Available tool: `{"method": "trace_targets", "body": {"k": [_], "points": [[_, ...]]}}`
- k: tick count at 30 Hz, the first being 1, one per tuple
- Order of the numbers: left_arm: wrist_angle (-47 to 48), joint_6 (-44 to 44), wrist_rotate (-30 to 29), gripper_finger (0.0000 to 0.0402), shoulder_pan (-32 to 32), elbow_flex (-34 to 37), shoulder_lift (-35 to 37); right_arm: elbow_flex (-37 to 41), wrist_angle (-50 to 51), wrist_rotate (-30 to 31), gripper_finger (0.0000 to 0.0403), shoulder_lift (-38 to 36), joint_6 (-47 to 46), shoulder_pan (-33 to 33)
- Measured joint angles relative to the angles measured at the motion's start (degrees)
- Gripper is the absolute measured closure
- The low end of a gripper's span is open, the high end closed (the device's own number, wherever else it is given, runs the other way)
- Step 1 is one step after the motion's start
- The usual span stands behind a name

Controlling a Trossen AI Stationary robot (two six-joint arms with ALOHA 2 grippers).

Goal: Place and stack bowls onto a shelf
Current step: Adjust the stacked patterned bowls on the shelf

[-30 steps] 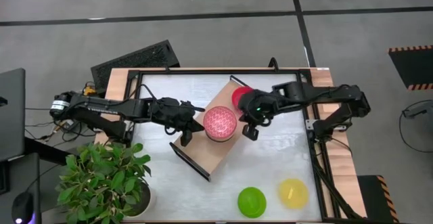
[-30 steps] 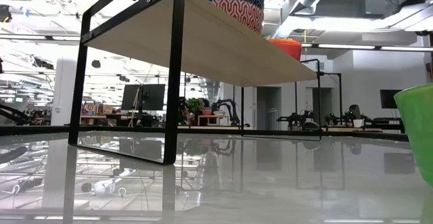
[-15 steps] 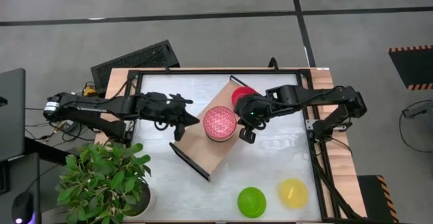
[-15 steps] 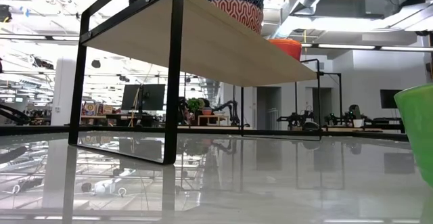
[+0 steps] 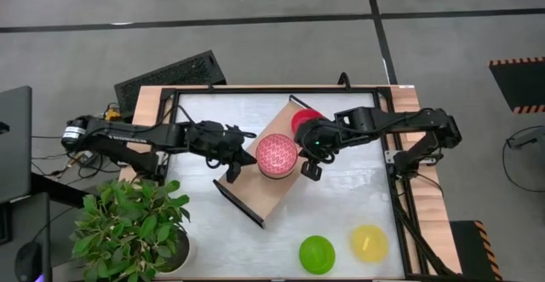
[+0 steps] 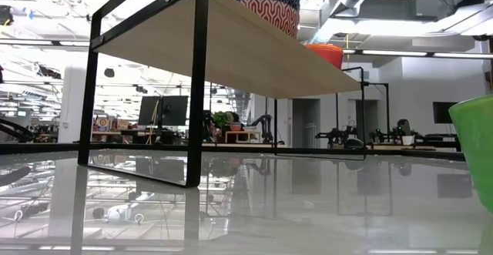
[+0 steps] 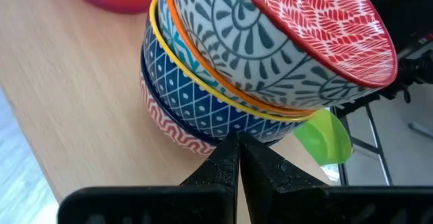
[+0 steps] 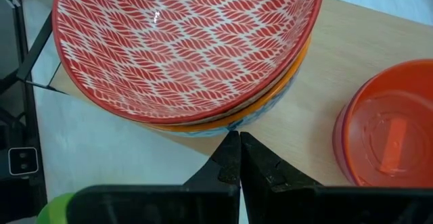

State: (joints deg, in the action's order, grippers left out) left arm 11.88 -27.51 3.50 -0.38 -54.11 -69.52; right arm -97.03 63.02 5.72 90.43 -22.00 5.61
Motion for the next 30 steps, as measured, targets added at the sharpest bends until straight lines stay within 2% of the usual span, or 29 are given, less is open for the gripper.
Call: {"method": "trace_targets", "body": {"k": [13, 21, 30], "points": [[0.06, 0.10, -0.08, 0.0401, 0.00, -0.02, 0.70, 0.00, -0.23, 0.02, 0.0381, 0.00, -0.02, -0.13], [-1.77, 3.14, -0.74, 0.0402, -0.02, 0.00, 0.64, 0.00, 0.14, 0.02, 0.0381, 0.00, -0.04, -0.13], [-1.64, 4.18, 0.78, 0.0401, 0.90, 0.00, 0.07, -0.04, -0.18, -1.14, 0.0381, -0.04, -0.43, -1.23]]}}
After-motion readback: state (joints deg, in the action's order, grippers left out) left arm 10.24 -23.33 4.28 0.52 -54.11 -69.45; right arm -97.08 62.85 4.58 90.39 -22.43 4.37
